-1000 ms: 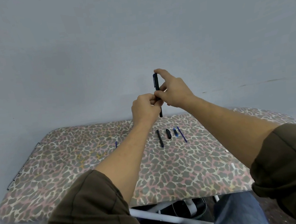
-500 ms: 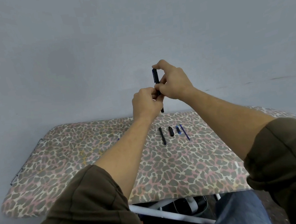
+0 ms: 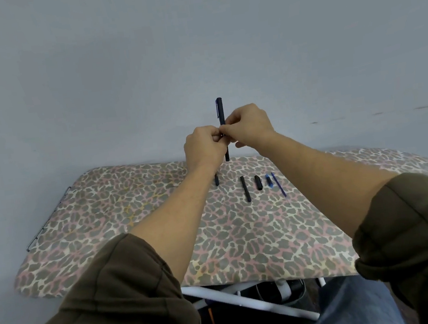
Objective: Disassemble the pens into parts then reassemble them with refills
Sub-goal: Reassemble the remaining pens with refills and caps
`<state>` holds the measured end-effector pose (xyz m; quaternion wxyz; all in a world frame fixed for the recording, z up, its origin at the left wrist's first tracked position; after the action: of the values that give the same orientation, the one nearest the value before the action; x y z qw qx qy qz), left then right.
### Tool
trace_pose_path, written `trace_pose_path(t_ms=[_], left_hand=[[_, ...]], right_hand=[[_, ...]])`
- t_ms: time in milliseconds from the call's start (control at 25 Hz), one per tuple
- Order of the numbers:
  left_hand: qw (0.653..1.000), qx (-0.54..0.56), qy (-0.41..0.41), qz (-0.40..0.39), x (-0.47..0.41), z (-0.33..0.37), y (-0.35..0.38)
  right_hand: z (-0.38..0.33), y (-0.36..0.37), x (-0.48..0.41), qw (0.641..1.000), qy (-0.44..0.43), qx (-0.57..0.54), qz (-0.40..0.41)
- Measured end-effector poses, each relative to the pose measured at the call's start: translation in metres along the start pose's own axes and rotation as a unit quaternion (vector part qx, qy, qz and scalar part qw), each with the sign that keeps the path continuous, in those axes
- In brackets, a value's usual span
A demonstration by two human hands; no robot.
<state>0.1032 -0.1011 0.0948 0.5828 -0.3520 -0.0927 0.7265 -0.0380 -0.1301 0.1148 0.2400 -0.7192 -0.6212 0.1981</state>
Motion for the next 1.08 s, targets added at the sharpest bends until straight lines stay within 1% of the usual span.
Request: trace_pose_path(t_ms=[120,280,400,480,640,840,1080], left_hand=[[1.0,0.011,-0.013,-0.003,0.0,-0.014,-0.002],[0.999,-0.003,-0.013,-0.043,-0.002,-0.031,0.006],[0.998,-0.016,-0.032,-0.059,-0.001,-0.054,0.016],[0.997,-0.028,-0.051,-0.05,0.0,-0.073,0.016],[0.996,-0.018,-0.082,-0.036,-0.004,-0.108,0.017],[0.996,-0.019,-0.078,-0.024,-0.008,-0.127,0.024],[0.997,-0.009,-0.081,-0.004,-0.012,-0.143,0.028]], right_hand=[[0.004,0.018,-0.003,0.999,0.039,0.02,-0.024],[0.013,0.037,-0.015,0.997,0.068,0.039,-0.011],[0.029,0.05,-0.031,0.993,0.098,0.061,-0.004],[0.042,0.057,-0.041,0.99,0.117,0.081,-0.001],[0.064,0.077,-0.056,0.979,0.144,0.145,-0.013],[0.084,0.103,-0.075,0.973,0.164,0.159,-0.033],[0.099,0.116,-0.085,0.964,0.166,0.205,-0.029]])
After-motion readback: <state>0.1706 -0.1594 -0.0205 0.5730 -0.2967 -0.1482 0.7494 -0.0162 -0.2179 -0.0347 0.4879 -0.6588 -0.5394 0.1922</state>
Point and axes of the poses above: each hand's wrist, its own x-axis away from the middle knuckle, its own y-axis out of the palm, z = x × y, the point moved 8 cm from there along -x, towards the middle knuckle, and after that the axes turned 9 degrees about y, right-handed, at the moved point
